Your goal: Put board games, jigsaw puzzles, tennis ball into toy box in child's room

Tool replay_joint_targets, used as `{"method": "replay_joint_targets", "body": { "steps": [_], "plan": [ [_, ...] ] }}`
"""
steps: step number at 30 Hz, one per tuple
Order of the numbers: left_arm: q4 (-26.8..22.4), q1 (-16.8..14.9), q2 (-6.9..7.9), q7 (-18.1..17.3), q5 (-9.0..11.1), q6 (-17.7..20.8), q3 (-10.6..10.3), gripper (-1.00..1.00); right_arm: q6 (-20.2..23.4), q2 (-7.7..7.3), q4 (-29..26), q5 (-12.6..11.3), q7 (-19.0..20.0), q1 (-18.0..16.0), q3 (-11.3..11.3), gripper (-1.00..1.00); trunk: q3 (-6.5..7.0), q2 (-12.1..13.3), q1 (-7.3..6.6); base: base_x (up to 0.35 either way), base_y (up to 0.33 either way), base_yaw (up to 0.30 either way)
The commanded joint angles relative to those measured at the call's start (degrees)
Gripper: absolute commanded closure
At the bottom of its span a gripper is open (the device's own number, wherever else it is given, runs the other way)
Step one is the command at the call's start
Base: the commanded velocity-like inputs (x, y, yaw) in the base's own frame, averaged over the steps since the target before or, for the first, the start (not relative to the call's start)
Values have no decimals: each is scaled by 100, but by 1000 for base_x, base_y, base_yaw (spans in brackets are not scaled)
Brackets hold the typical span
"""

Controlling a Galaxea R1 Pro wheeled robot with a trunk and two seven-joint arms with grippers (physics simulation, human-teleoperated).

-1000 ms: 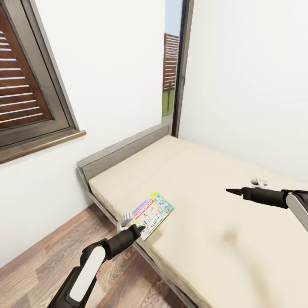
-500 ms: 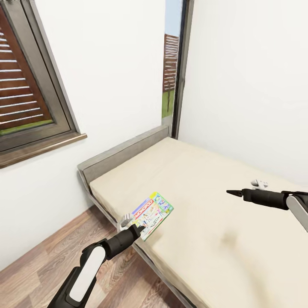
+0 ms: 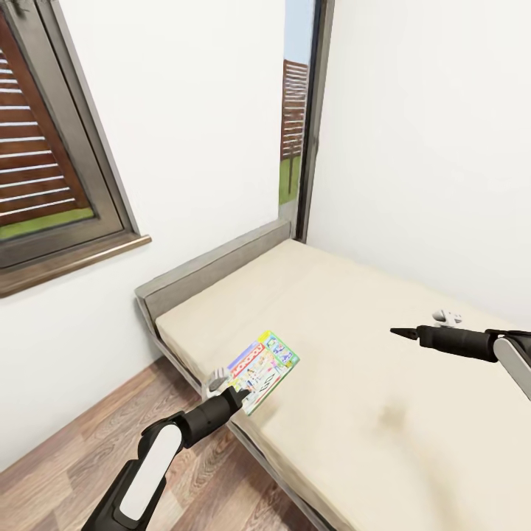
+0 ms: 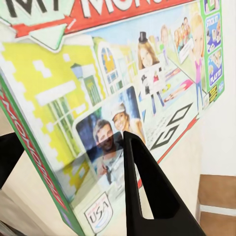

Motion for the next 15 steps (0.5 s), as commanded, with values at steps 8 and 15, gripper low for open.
{"method": "replay_joint_targets", "body": {
  "steps": [8,15],
  "plan": [
    [-2,-1,-2,0,-11,26,7,100,19,-5,-1,-7,9,-5,8,-100,139,320,-177,0,0,0],
    [-2,0,4,-3,-12,25,7,100,19,-5,-3,-6,11,6,9,-100,265,600,-330,0,0,0]
  ]
}}
